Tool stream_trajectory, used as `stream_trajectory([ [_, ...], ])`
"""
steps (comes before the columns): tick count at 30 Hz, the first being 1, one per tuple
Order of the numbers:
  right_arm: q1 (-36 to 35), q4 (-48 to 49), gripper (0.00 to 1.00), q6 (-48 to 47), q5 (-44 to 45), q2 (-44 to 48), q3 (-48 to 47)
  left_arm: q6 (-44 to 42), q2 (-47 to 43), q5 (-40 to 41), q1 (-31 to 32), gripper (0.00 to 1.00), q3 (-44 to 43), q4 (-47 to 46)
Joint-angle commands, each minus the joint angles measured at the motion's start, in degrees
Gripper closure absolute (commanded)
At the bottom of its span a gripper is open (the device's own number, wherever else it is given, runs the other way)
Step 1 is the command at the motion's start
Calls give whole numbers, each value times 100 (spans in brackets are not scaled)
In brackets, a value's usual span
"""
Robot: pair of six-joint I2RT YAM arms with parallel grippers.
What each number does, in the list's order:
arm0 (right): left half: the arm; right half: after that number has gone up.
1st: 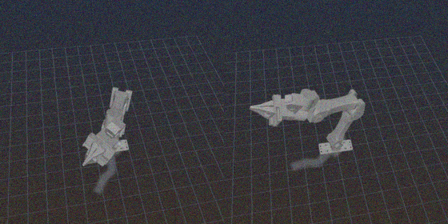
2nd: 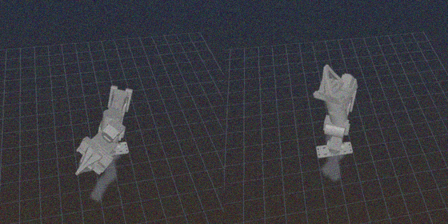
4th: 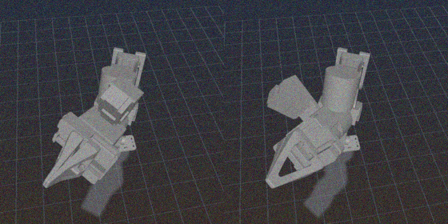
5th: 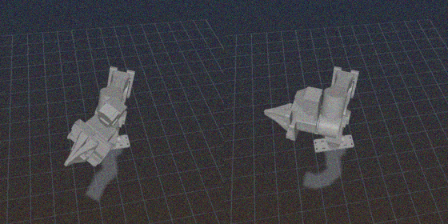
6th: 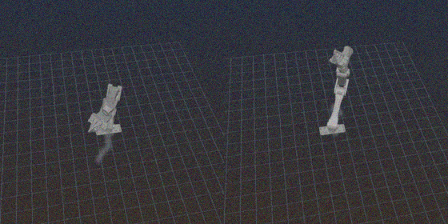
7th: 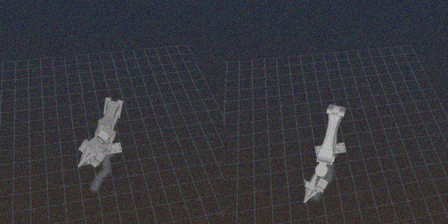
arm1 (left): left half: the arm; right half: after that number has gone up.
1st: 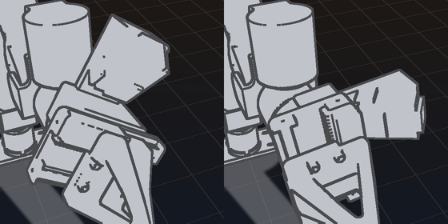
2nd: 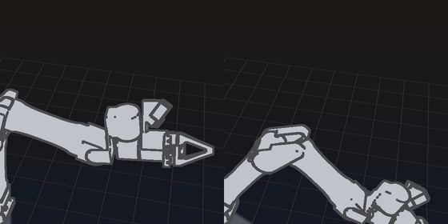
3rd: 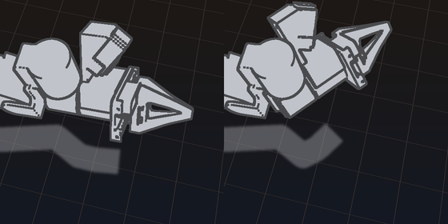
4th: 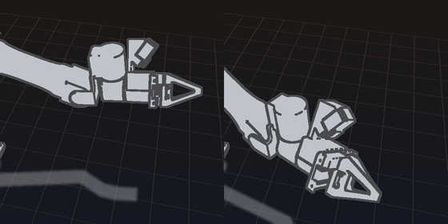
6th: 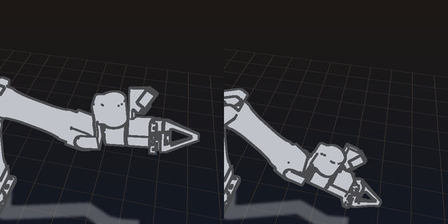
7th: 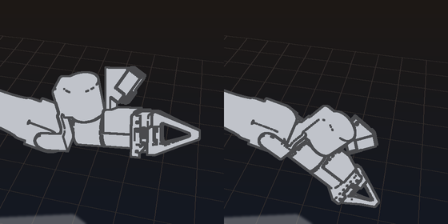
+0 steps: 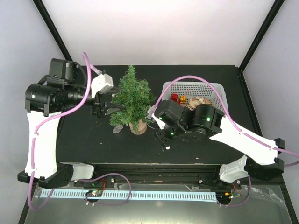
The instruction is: Decorate the small christmas tree
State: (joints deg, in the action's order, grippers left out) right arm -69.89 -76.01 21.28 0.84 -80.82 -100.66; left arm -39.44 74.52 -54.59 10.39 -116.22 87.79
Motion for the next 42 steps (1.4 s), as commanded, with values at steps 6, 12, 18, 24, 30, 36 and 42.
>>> stream_trajectory([
  [6, -10, -609, 99, 146, 572, -107, -473, 87, 207, 860, 1378, 24, 27, -220],
  [12, 30, -1018, 99, 373, 883, -263, -664, 424, 406, 1300, 1902, 24, 115, -796],
  [18, 65, -1054, 99, 416, 882, -208, -867, 456, 640, 1447, 2440, 26, 118, -984],
  [24, 112, -1080, 99, 412, 867, -87, -877, 488, 918, 1426, 2672, 29, 92, -1184],
  [30, 172, -1075, 99, 416, 835, 6, -858, 473, 1258, 1373, 2832, 33, -78, -1249],
  [36, 241, -1062, 99, 376, 812, 111, -766, 502, 1531, 1347, 2890, 56, -350, -1295],
  [42, 417, -892, 99, 299, 728, 314, -402, 474, 1636, 1299, 2894, 83, -562, -1273],
])
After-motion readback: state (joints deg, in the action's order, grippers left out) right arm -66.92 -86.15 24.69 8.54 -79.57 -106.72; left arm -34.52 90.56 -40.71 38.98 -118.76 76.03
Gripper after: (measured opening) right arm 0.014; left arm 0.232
